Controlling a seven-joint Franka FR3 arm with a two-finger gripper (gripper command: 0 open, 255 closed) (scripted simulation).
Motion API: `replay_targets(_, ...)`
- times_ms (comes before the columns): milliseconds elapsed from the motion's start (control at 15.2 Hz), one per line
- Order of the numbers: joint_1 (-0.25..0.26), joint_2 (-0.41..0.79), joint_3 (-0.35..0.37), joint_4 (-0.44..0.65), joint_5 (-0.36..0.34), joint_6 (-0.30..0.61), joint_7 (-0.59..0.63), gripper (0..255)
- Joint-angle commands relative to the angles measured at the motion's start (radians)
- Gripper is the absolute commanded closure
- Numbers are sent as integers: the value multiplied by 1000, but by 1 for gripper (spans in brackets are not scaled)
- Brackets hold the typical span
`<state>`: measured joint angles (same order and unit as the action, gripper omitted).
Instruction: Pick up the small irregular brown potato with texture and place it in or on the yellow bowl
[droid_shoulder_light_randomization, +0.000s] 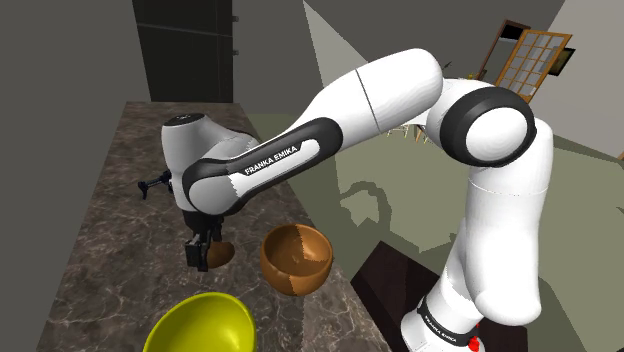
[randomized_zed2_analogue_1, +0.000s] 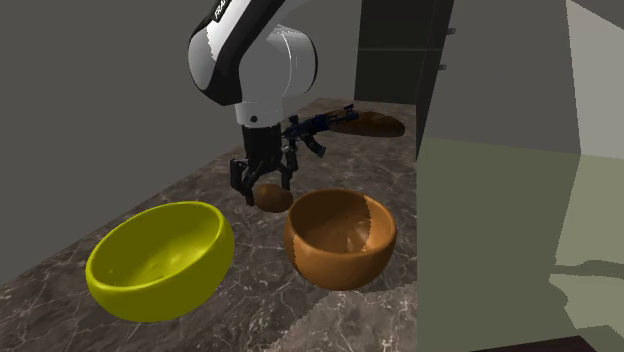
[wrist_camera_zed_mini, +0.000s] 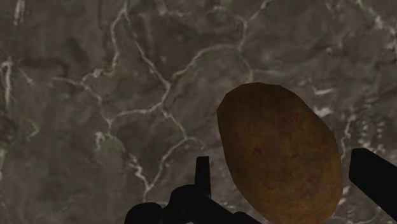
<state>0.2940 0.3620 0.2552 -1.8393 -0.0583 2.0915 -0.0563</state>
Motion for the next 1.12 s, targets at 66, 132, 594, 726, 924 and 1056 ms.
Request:
replay_targets(66,0,0,0,0,0,1,0,0)
replay_targets(132,0,0,0,0,0,0,0,0)
replay_targets(594,0,0,0,0,0,0,0,255)
replay_targets(726,0,0,0,0,0,0,0,255)
replay_targets(924,-1,-13,2,9,4,-22,-2,255)
replay_targets(1056,-2,-25,3,20,7,-45,-3,255)
